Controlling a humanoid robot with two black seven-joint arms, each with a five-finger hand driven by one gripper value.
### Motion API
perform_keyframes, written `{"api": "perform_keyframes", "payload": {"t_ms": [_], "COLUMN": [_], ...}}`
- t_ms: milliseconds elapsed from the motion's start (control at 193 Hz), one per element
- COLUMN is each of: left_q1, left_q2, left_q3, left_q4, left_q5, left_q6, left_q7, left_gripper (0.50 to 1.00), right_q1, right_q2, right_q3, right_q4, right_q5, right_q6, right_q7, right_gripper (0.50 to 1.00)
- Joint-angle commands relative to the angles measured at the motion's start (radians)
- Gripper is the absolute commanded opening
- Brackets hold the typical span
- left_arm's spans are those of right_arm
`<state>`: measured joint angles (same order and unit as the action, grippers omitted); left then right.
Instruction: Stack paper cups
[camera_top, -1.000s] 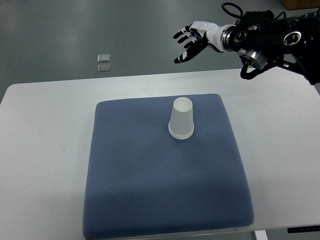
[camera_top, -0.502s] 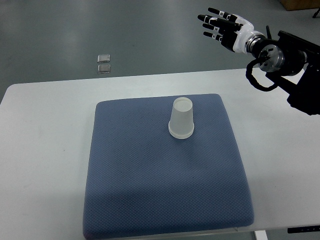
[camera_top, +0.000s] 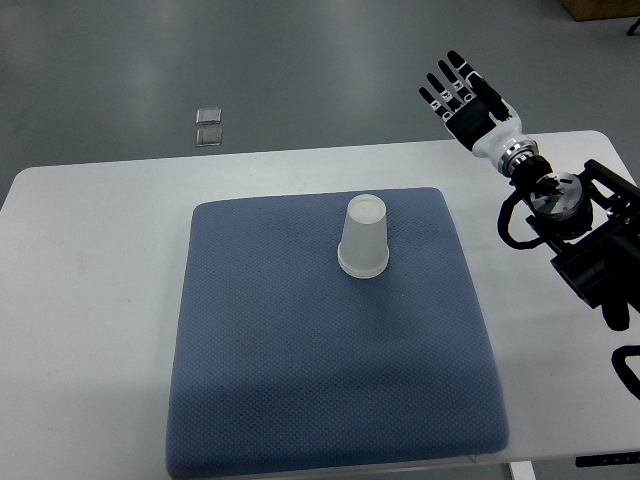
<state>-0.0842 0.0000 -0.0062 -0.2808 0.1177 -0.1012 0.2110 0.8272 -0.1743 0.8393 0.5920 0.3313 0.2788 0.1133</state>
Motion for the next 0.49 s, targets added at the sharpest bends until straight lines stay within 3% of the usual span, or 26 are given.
{"api": "perform_keyframes", "payload": {"t_ms": [0, 482], "left_q1": [0.000, 0.000], "left_q2": [0.000, 0.000], "left_q3": [0.000, -0.006], "left_q4": [0.000, 0.005], "left_q5": [0.000, -0.001], "left_q6": [0.000, 0.008], "left_q7": [0.001, 0.001], "left_gripper": [1.000, 1.000], "right_q1": [-0.014, -0.045], "right_q2": [0.001, 0.016], "right_q3": [0.009, 0.034], "right_q4": [-0.020, -0.041], "right_q5": [0.000, 0.002], "right_q6": [0.022, 0.054], "right_q7": [0.009, 0.012], "right_gripper": [0.915, 0.915]}}
